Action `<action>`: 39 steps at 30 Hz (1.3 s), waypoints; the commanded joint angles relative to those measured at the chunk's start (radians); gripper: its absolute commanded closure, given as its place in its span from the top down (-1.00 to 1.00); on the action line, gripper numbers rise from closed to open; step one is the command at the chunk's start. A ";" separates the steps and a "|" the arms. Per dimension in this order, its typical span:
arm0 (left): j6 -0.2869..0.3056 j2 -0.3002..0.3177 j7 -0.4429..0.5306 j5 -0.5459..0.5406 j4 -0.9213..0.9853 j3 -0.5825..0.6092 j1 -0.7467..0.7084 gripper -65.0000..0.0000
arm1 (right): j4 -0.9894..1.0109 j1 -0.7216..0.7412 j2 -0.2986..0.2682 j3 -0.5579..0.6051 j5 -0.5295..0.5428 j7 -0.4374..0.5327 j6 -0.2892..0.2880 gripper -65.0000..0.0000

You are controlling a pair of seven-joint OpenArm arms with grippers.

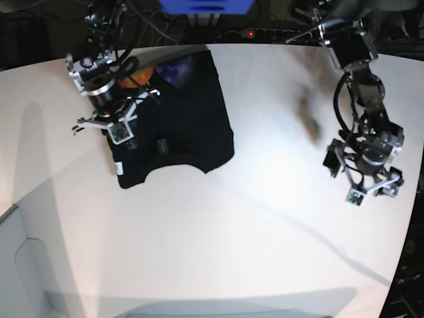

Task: Fold the T-shirt properly
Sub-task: 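Withdraw the left gripper and grasp the shirt's collar edge with the right gripper, then pull the collar edge toward the robot with the right gripper to square the shirt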

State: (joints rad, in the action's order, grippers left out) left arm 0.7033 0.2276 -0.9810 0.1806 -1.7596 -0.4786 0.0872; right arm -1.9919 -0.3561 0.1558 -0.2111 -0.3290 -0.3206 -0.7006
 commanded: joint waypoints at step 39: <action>-0.005 0.008 0.023 -0.209 -0.098 -0.429 -0.393 1.00 | 0.093 -0.194 0.001 -0.072 0.186 0.473 0.002 -1.00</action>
State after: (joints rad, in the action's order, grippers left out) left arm 0.7033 0.2188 -0.9680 -0.0273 -1.8400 -0.9016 -0.3058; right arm -1.8835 -0.5514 0.1539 -0.2859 -0.1650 0.1249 -0.7025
